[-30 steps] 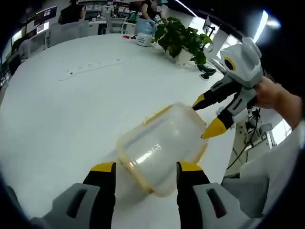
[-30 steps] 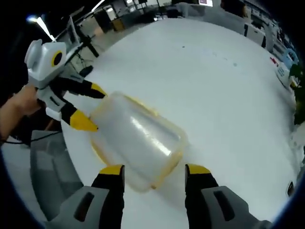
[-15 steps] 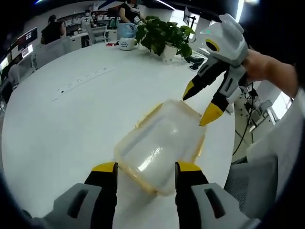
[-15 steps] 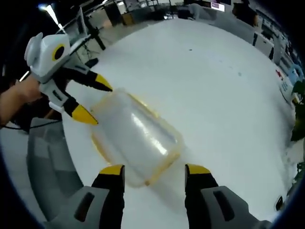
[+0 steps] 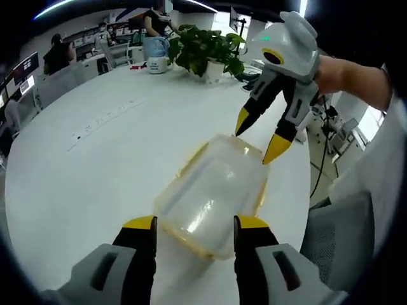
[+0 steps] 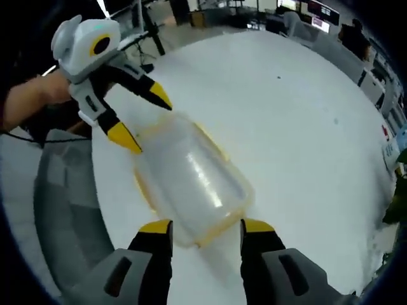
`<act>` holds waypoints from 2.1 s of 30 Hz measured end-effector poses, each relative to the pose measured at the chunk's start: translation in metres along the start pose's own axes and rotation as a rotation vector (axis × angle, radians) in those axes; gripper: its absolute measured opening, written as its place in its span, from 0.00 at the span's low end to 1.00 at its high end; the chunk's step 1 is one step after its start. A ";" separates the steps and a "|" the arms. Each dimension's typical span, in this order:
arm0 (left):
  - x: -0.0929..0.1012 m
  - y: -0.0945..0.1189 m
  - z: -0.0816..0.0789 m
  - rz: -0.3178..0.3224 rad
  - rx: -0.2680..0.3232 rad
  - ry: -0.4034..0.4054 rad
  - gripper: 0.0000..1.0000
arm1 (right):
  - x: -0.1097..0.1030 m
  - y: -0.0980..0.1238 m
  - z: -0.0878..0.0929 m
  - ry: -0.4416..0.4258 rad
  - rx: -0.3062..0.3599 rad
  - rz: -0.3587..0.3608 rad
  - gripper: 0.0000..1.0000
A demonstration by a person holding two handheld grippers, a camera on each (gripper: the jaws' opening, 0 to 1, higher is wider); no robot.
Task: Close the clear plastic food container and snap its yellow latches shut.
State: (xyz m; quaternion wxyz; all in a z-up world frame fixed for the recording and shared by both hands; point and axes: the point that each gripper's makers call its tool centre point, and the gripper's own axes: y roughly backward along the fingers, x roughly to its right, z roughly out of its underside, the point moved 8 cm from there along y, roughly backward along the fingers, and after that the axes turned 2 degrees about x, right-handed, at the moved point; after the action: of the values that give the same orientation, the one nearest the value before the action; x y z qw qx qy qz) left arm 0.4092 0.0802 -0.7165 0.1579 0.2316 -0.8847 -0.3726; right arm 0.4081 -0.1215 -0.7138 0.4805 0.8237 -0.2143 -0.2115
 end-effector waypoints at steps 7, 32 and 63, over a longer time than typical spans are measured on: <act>0.001 0.000 -0.003 0.024 -0.010 -0.086 0.49 | -0.001 0.001 -0.005 0.074 0.002 -0.017 0.41; 0.006 -0.008 -0.012 0.103 -0.067 -0.326 0.46 | -0.004 -0.005 -0.019 0.319 0.030 -0.082 0.39; 0.019 -0.029 -0.033 0.142 -0.004 -0.299 0.46 | -0.019 -0.023 -0.041 0.355 0.111 -0.117 0.40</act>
State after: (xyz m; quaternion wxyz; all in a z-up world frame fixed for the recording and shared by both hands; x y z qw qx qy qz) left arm 0.4166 0.0334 -0.7132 0.0508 0.1103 -0.9116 -0.3926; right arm 0.4189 -0.0716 -0.7133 0.4515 0.8843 -0.0892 -0.0787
